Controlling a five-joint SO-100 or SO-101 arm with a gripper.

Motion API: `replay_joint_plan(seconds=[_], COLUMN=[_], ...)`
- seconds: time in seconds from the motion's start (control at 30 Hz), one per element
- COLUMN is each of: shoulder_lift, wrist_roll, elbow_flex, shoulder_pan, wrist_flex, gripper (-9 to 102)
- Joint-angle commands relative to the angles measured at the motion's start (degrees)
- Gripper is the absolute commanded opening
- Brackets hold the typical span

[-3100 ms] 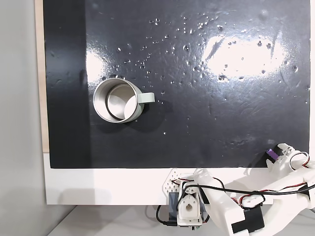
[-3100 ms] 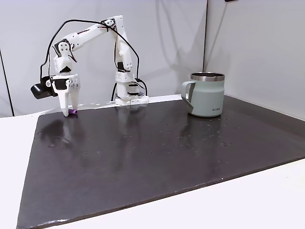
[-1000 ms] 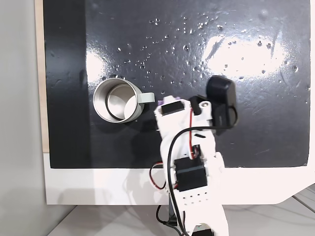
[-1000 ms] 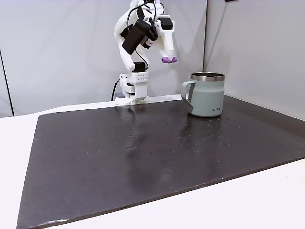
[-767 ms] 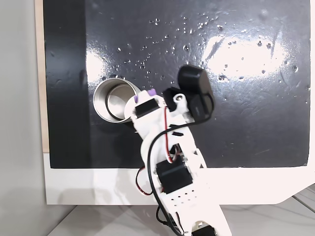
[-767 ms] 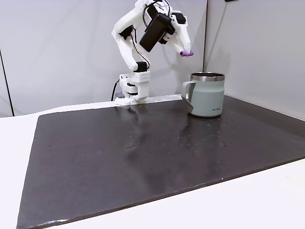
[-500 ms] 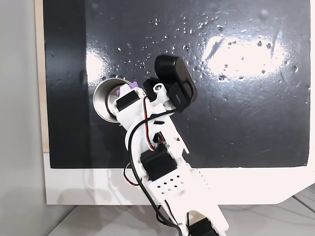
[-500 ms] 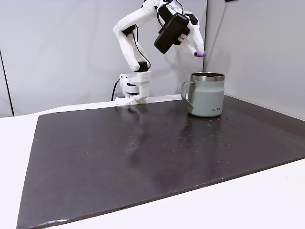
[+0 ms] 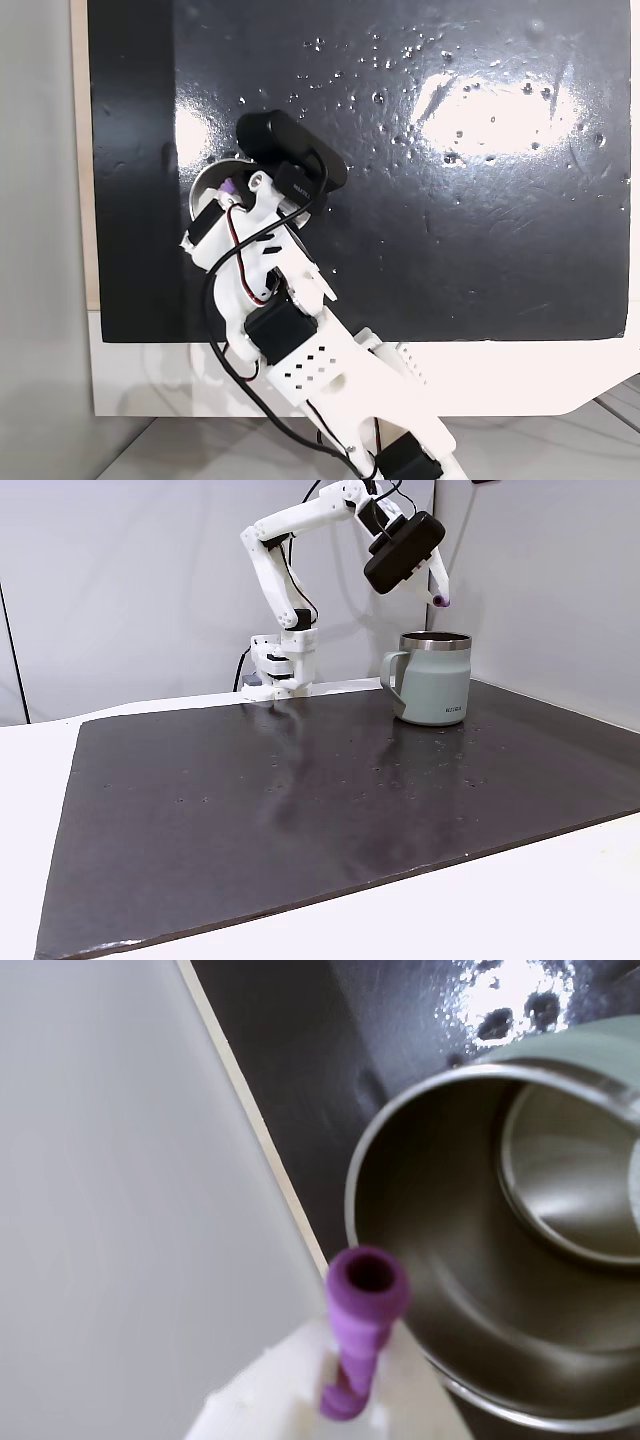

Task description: Grasp a pengrip and put it in the cup.

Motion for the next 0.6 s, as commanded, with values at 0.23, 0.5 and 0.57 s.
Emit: replay_joint_plan(seconds=[0.23,0.5,0.57], shoulder_lift=[0.97,0.97,0.88], wrist_roll=[-0.79,-2.37,-2.46], elbow_flex=[-1.58,-2.11,-2.11], shoulder_pan=[-0.79,-0.97,-0.97], wrist_flex=[-0.35,0.44,0.53], gripper=[19,28,28])
